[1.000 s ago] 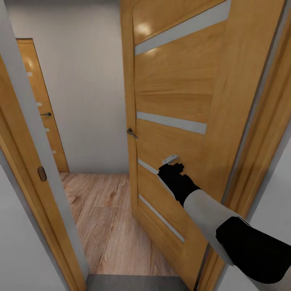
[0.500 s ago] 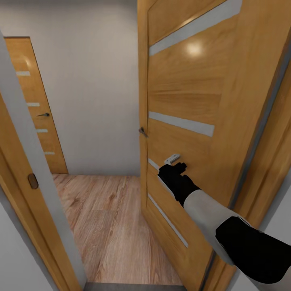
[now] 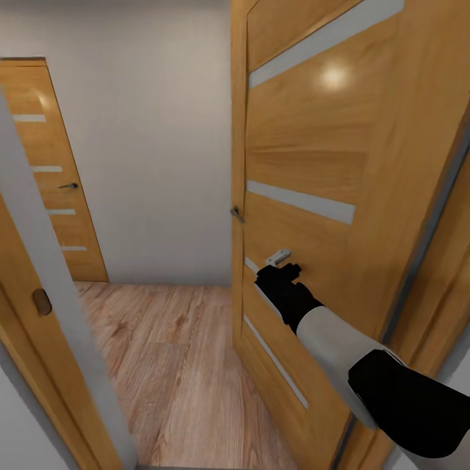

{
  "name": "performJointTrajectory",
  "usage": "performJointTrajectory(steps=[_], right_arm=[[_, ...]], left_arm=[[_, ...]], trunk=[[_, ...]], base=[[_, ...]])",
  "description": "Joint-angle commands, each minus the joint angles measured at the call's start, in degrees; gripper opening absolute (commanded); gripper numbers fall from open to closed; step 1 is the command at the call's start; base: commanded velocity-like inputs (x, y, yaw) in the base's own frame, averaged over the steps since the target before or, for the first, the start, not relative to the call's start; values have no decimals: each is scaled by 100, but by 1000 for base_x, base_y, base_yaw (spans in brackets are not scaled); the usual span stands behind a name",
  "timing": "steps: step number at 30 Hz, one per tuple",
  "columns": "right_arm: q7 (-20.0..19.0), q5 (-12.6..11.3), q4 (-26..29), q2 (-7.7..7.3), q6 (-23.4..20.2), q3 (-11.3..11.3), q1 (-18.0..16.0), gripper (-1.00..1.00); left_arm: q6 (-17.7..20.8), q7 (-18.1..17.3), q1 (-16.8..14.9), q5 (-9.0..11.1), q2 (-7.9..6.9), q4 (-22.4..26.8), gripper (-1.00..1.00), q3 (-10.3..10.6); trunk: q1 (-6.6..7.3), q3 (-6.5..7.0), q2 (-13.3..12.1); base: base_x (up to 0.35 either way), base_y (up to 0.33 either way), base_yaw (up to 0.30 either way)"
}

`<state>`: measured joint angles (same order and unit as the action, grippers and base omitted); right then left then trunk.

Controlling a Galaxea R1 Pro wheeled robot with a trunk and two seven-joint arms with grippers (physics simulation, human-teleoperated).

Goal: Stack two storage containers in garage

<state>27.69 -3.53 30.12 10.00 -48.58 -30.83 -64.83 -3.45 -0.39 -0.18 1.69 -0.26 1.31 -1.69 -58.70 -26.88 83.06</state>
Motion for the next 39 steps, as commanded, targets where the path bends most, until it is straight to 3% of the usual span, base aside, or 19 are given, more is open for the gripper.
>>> performJointTrajectory(steps=[1, 28, 32, 35, 39], right_arm=[[70, 247, 3, 0, -104, -51, -12, 100], [263, 250, 11, 0, -169, -60, -12, 100], [392, 250, 12, 0, -312, -62, -12, 100], [742, 249, 12, 0, -407, -66, -15, 100], [829, 248, 14, 0, -421, -66, -14, 100]], left_arm=[[-15, -5, 0, 16, 0, 1, 100, -16], [-15, -5, 0, 15, 0, 1, 100, -16], [-15, -5, 0, 15, 0, 1, 100, -16], [-15, -5, 0, 15, 0, 1, 100, -16], [-15, -5, 0, 15, 0, 1, 100, -16]], trunk=[[-3, -5, 2], [-3, -5, 2], [-3, -5, 2], [-3, -5, 2], [-3, -5, 2]], base=[[277, 0, 0], [32, 0, 0], [0, 0, 0], [0, 0, 0], [0, 0, 0]])
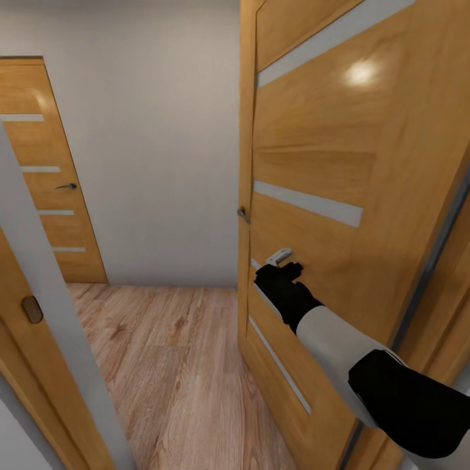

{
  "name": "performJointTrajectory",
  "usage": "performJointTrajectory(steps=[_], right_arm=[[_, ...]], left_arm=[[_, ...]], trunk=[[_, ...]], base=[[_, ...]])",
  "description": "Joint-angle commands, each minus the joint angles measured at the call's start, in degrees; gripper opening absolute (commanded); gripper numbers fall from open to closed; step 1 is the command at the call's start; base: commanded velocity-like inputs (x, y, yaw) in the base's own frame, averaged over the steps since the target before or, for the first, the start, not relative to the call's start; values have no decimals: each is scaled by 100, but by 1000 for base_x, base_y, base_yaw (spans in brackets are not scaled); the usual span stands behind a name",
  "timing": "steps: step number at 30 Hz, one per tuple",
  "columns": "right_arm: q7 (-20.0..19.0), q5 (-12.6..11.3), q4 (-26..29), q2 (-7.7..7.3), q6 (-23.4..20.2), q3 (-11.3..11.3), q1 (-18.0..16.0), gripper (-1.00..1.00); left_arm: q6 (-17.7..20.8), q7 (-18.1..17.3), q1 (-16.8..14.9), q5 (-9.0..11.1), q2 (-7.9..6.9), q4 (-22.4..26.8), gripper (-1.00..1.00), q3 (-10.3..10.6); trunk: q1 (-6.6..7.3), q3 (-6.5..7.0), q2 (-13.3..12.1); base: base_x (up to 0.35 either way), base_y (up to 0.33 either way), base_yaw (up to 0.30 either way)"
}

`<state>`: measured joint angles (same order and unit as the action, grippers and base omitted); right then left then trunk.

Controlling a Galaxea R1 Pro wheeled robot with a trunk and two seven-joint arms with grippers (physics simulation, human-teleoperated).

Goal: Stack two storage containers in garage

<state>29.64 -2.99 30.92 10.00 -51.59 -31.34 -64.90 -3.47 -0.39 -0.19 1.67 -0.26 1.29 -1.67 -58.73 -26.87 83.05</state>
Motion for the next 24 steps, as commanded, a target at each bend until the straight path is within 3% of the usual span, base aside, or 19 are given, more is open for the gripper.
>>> performJointTrajectory(steps=[1, 6, 8, 15, 24], right_arm=[[643, 193, -65, 0, -121, -15, -6, 100], [634, 183, -4, 0, -123, -13, -6, 100], [620, 11, 43, 0, -101, -13, -5, 100], [621, -1080, 511, 0, -89, -33, -5, 100], [629, -1197, 744, 0, -114, -39, 4, 100]], left_arm=[[-14, -5, 1, 17, 0, 3, 100, -17], [-14, -5, 1, 17, 0, 3, 100, -17], [-14, -5, 3, 17, 0, 3, 100, -17], [-14, -5, 1, 17, 0, 3, 100, -17], [-14, -5, 1, 17, 0, 3, 100, -17]], trunk=[[0, -6, 3], [0, -6, 3], [0, -6, 3], [0, -6, 3], [0, -6, 3]], base=[[0, 0, 0], [0, 0, 0], [0, 0, 0], [0, 0, 0], [0, 0, 0]])
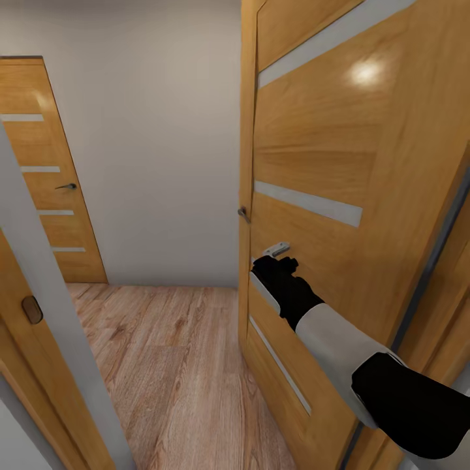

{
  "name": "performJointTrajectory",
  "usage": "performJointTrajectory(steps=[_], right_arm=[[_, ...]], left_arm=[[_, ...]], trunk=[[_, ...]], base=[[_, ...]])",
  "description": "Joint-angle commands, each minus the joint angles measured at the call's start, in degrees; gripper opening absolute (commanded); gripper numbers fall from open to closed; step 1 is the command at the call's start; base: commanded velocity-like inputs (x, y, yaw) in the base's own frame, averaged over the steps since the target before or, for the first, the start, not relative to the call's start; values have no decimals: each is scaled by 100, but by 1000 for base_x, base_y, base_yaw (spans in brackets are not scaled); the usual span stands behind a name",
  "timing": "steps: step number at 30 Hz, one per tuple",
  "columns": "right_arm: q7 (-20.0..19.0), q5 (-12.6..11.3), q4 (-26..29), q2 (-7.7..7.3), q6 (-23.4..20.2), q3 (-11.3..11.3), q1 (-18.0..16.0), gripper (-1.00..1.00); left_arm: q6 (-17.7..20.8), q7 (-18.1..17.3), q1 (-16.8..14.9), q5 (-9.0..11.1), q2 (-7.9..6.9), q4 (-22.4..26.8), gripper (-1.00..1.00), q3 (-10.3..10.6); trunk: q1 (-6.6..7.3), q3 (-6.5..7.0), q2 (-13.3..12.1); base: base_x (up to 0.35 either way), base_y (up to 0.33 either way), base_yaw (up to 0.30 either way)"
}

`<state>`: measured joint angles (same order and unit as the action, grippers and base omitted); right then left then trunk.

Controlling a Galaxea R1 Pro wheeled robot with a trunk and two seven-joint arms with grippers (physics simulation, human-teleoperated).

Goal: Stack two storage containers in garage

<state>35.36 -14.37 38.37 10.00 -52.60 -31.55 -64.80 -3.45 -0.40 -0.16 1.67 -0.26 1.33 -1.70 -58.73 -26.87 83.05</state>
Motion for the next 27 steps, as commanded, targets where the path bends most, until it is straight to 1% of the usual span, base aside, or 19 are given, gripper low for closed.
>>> performJointTrajectory(steps=[1, 6, 9, 10, 11, 12, 15, 16, 17, 19, 20, 21, 24, 27], right_arm=[[51, -61, 1, 0, -13, -18, -7, 100], [22, -80, 3, 0, -2, -21, 21, 100], [-93, -83, 43, 0, 33, -26, 168, 100], [-158, -85, 112, 0, 45, -33, 256, 100], [-274, -87, 280, 0, 55, -43, 420, 100], [-313, -86, 345, 0, 57, -45, 481, 100], [-485, -84, 701, 0, 72, -56, 858, 100], [-512, -84, 739, 0, 76, -57, 915, 100], [-596, -84, 813, 0, 110, -55, 1075, 100], [-795, -84, 866, 0, 311, -60, 1365, 100], [-839, -84, 871, 0, 358, -60, 1423, 100], [-970, -84, 881, 0, 487, -61, 1581, 100], [-1192, -84, 879, 0, 723, -61, 1886, 100], [-1315, -84, 839, 0, 894, -56, 2029, 100]], left_arm=[[-15, -4, -2, 17, 0, -1, 100, -14], [-15, -4, -2, 17, 0, -1, 100, -14], [-15, -4, -2, 17, 0, -1, 100, -14], [-15, -4, -2, 17, 0, -1, 100, -14], [-15, -4, -2, 17, 0, -1, 100, -14], [-15, -4, -2, 17, 0, -1, 100, -14], [-15, -3, -2, 17, 0, -1, 100, -14], [-15, -2, -2, 17, 0, -1, 100, -14], [-15, -1, -2, 17, 0, -1, 100, -14], [-15, -2, -2, 17, 0, -1, 100, -14], [-15, -2, -2, 17, 0, -1, 100, -14], [-15, -3, -2, 17, 0, -1, 100, -14], [-15, -4, -1, 17, 0, -1, 100, -14], [-15, -4, -1, 17, -1, -1, 100, -14]], trunk=[[0, -6, 3], [0, -6, 3], [0, -6, 3], [0, -6, 3], [0, -6, 3], [0, -6, 3], [0, -6, 3], [0, -6, 3], [0, -6, 3], [0, -6, 3], [0, -6, 3], [0, -6, 3], [0, -6, 3], [0, -6, 3]], base=[[0, 0, 0], [0, 0, 0], [0, 0, 0], [0, 0, 0], [0, 0, 0], [0, 0, 0], [0, 0, 0], [0, 0, 0], [0, 0, 0], [0, 0, 0], [0, 0, 0], [0, 0, 0], [0, 0, 0], [0, 0, 0]])
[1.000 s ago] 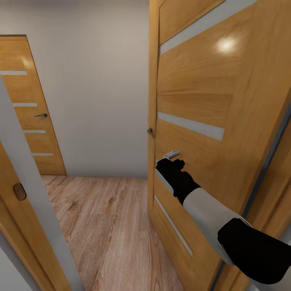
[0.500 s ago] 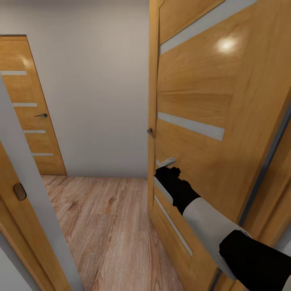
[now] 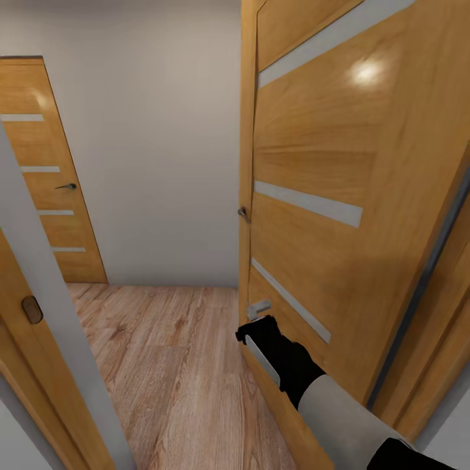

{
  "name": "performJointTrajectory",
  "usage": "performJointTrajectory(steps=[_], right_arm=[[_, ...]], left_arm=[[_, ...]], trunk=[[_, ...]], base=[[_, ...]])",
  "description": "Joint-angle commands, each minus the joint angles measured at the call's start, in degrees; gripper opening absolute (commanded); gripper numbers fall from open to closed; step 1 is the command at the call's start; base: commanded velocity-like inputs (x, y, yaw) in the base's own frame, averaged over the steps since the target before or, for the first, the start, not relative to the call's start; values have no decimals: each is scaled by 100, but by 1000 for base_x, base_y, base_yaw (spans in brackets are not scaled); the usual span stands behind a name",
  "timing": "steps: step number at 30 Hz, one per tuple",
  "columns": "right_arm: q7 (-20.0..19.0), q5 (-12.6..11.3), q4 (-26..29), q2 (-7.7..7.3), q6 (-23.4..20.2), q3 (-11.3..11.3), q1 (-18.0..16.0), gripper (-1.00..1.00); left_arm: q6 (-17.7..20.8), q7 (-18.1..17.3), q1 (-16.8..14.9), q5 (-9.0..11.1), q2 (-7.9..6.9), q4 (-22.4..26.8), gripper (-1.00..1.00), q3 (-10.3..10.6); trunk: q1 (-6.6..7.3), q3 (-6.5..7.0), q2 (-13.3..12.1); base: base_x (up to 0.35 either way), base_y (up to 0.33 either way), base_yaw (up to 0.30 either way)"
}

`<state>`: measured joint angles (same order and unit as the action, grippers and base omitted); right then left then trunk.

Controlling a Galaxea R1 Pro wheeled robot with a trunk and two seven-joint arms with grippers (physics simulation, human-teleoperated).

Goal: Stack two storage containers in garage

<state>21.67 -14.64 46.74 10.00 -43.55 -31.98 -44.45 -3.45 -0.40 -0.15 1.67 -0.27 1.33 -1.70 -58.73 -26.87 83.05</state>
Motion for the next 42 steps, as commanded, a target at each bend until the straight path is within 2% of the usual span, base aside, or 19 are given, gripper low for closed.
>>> performJointTrajectory(steps=[1, 6, 18, 21, 29, 38, 42], right_arm=[[4, -56, -27, 0, 42, -12, 21, 100], [-372, -56, -157, 0, 157, -3, 70, 100], [-576, -55, -220, 0, 296, -4, 254, 100], [-732, -35, -219, 0, 324, -9, 463, 100], [-784, -28, -248, 0, 499, -10, 566, 100], [-794, -4, -582, 0, 683, -10, 570, 100], [-796, 18, -841, 0, 991, -10, 569, 100]], left_arm=[[-15, -3, -2, 17, 0, -1, 100, -14], [-15, -2, 0, 17, -1, -1, 100, -14], [-15, -2, 1, 19, -1, -1, 100, -14], [-15, -4, 0, 21, -7, -1, 100, -14], [-15, -3, 1, 25, -8, -1, 100, -14], [-15, -1, 0, 26, -8, -1, 100, -14], [-8, -3, -2, 30, -8, -1, 100, -14]], trunk=[[0, -6, 3], [0, -6, 3], [0, -6, 3], [0, -6, 3], [0, -6, 3], [0, -6, 3], [0, -6, 3]], base=[[0, 0, 0], [0, 0, 0], [0, 0, 0], [0, 0, 0], [0, 0, 0], [0, 0, 0], [62, 0, 0]])
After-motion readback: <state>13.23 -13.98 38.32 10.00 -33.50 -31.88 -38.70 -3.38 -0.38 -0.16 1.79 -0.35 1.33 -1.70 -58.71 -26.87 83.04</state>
